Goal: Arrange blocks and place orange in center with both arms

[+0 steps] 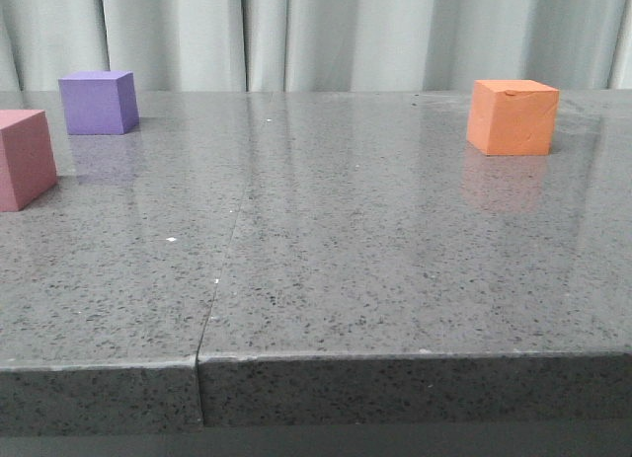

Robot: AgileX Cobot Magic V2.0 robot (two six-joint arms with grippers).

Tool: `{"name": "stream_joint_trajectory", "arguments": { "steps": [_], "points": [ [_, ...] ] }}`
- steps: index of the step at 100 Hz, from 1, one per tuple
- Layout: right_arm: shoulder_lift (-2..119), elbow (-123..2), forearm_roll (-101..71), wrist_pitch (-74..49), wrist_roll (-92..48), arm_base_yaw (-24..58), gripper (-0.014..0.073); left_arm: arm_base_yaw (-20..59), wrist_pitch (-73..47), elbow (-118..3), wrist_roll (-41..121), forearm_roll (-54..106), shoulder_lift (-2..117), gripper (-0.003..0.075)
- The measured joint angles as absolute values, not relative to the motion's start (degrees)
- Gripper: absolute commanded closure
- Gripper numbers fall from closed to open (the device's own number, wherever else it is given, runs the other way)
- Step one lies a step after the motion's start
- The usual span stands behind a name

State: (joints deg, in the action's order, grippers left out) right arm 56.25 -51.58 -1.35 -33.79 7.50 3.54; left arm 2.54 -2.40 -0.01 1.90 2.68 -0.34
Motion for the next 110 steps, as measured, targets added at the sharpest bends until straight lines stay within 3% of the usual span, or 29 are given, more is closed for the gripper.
{"name": "stream_joint_trajectory", "arguments": {
  "steps": [7,21,59,110],
  "points": [
    [58.75,-53.31,-1.47,-33.99,7.5,3.82,-0.0078,2.54,-2.4,-0.01,1.9,2.68,-0.34,0.0741],
    [63.69,-58.03,-3.19,-37.16,7.5,3.82,-0.0027,2.54,-2.4,-0.01,1.9,2.68,-0.34,0.0741],
    [80.15,-78.39,-5.21,-54.05,6.01,6.59,-0.0027,2.54,-2.4,-0.01,1.9,2.68,-0.34,0.0741],
    [103.38,-104.67,-5.62,-66.03,5.75,8.05,-0.0027,2.54,-2.4,-0.01,1.9,2.68,-0.34,0.0741]
  ]
}}
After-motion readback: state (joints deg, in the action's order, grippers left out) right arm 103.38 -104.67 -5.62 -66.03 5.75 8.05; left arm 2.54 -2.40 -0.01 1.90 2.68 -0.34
